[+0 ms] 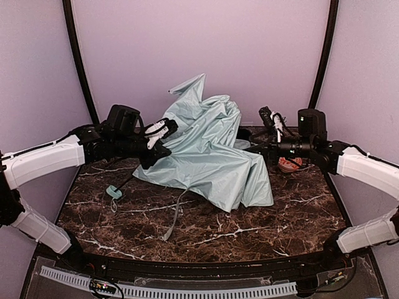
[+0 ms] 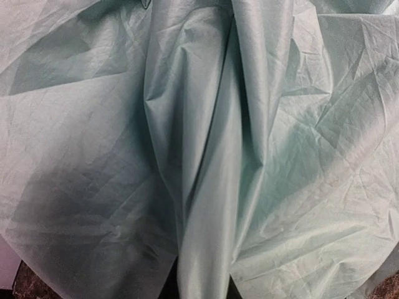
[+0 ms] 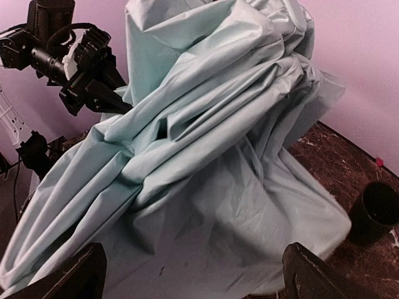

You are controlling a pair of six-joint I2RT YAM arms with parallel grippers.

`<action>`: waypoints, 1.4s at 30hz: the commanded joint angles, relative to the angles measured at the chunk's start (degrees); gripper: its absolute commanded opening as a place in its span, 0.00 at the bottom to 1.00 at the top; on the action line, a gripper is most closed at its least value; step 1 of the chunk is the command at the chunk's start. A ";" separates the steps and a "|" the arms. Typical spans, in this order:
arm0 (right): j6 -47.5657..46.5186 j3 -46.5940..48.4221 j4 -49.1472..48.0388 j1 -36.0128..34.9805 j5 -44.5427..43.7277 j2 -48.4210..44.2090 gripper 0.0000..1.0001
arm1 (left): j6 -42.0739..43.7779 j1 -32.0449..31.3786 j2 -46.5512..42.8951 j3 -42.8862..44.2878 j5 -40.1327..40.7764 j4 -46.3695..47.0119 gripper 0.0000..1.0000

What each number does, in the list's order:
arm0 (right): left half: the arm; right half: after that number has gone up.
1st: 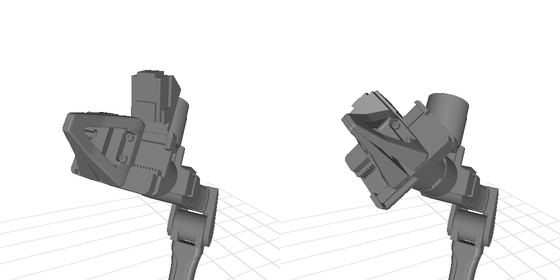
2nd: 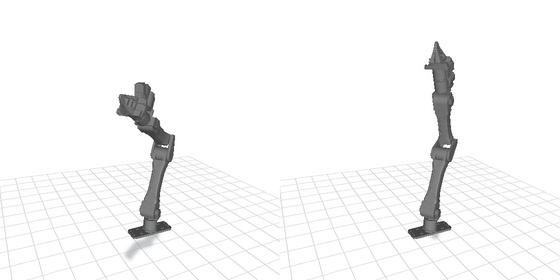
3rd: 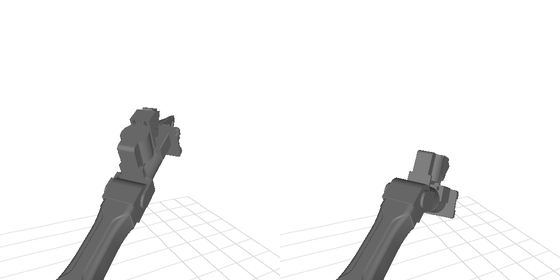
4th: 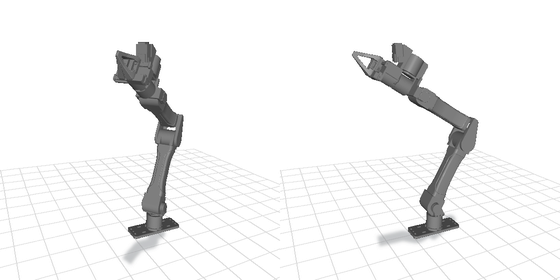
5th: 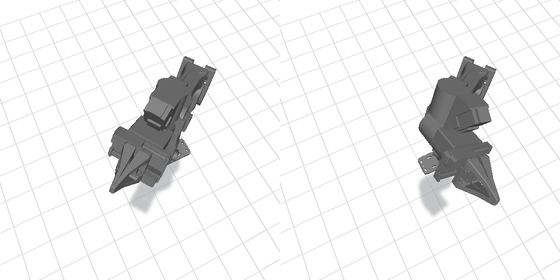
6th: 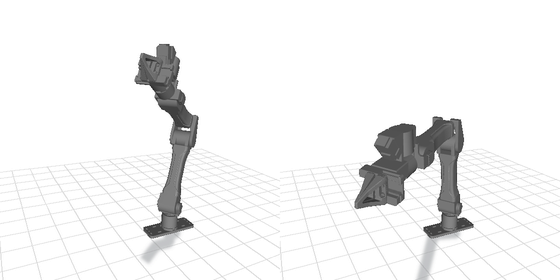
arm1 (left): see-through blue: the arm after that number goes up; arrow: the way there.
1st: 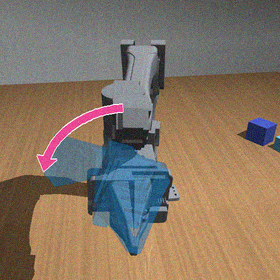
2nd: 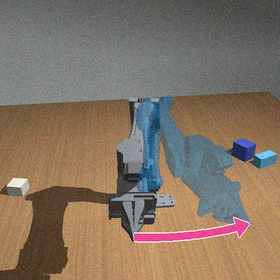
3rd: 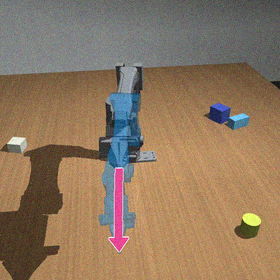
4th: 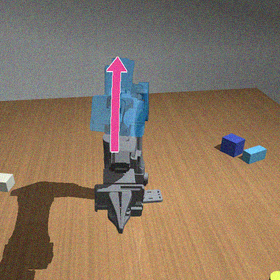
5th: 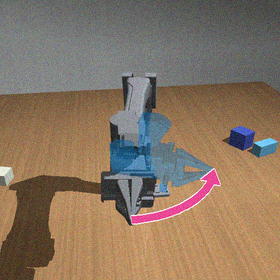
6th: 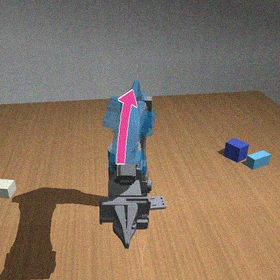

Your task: Put away the umbrella

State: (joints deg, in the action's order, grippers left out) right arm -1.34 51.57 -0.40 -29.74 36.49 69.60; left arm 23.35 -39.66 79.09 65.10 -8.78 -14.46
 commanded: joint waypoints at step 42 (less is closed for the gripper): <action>7.93 22.70 12.18 -6.09 -12.76 33.50 0.77 | 8.30 1.78 3.91 3.65 -12.16 -7.82 0.99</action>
State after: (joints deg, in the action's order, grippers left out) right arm 6.63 71.42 10.85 -35.20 23.00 100.97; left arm 35.97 -41.06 94.91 73.67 -10.33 -31.59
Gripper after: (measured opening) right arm 0.773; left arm 0.988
